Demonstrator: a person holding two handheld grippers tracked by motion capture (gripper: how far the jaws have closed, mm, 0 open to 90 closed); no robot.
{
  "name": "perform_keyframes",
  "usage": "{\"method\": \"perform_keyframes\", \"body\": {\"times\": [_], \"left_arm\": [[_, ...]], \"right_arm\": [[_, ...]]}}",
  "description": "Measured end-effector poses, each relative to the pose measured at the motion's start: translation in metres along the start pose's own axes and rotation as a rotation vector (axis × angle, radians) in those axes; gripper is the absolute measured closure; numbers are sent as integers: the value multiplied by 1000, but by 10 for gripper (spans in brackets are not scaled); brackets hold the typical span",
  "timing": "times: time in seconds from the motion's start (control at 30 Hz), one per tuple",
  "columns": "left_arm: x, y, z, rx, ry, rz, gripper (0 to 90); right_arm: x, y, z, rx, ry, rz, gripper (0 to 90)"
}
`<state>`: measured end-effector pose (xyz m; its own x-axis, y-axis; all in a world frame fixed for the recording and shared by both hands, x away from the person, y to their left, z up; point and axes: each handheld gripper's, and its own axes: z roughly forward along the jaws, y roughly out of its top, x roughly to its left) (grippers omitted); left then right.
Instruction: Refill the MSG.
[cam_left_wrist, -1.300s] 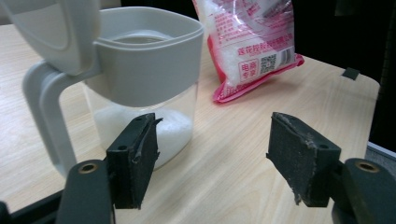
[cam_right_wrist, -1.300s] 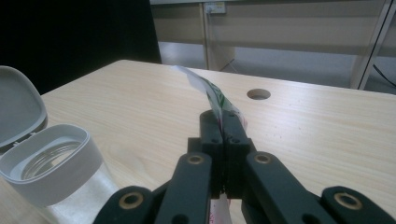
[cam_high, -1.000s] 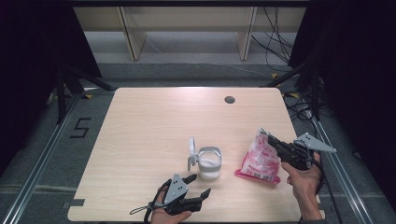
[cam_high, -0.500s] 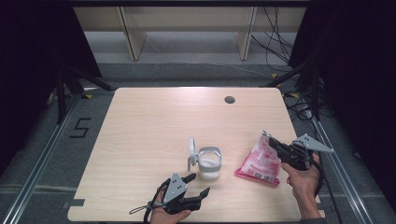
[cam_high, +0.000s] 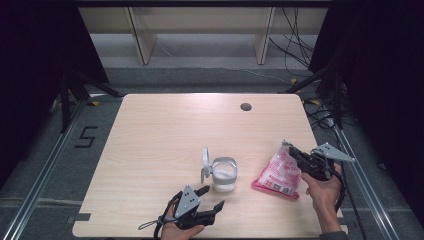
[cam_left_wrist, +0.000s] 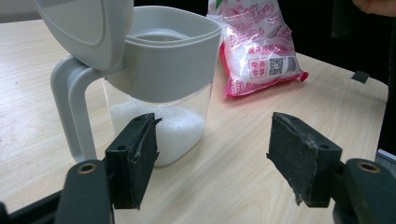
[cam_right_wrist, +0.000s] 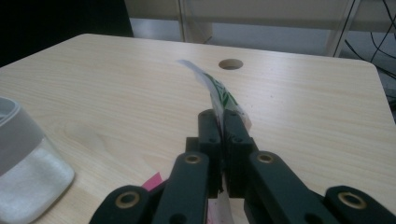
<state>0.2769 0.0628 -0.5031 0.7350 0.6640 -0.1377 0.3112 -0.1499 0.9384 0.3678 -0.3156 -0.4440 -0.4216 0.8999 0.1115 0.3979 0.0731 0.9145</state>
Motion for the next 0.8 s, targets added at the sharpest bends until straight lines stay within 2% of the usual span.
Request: {"method": "perform_keyframes", "body": {"times": [0.03,0.07,0.1,0.13,0.17,0.2,0.27,0.3,0.33,0.37,0.4,0.43,0.47,0.5,0.53,0.57,0.6,0.63,0.67,0.8], "left_arm": [[0,0,1,-12,-2,-8,320],[1,0,0,-5,0,-2,320],[1,0,0,-4,1,-3,320],[1,-1,0,-4,0,-3,320],[2,0,-1,-2,-6,24,320],[3,0,-1,-2,-6,29,319],[1,0,-1,-4,3,-4,317],[3,0,-1,5,4,27,316],[2,-1,-1,9,5,10,316],[1,-1,-1,9,6,-2,317],[1,-1,-1,6,10,-9,317],[3,0,-1,-2,-5,25,317],[3,0,-1,1,-1,23,318],[2,0,-1,5,4,23,317],[1,-1,-1,8,9,0,317],[1,-1,-1,3,10,-7,317],[2,-1,-1,-7,-4,10,317],[1,0,-2,-1,9,-7,316],[2,0,-2,-5,10,-9,316],[2,-1,-2,1,8,-6,314]], "right_arm": [[0,-1,0,1,-3,5,885],[-2,-1,1,9,-8,-19,882],[-1,-1,0,29,-18,15,876],[-3,-2,0,35,-26,5,869],[-6,-3,2,24,-22,-6,863],[-5,-4,2,32,-29,33,852],[-11,-8,3,32,-34,31,828],[-15,-9,4,37,-30,24,828],[-15,-11,3,47,-49,55,828],[-20,-11,4,43,-42,28,828],[-20,-11,3,52,-41,35,829],[-20,-11,3,45,-37,32,827],[-18,-11,3,48,-45,47,823],[-20,-11,3,52,-46,19,811],[-20,-11,4,52,-56,18,803],[-19,-11,4,52,-54,23,790],[-19,-11,4,52,-67,24,773],[-15,-11,2,60,-76,61,759],[-16,-11,2,45,-76,39,749],[-16,-11,2,68,-96,49,700]]}}
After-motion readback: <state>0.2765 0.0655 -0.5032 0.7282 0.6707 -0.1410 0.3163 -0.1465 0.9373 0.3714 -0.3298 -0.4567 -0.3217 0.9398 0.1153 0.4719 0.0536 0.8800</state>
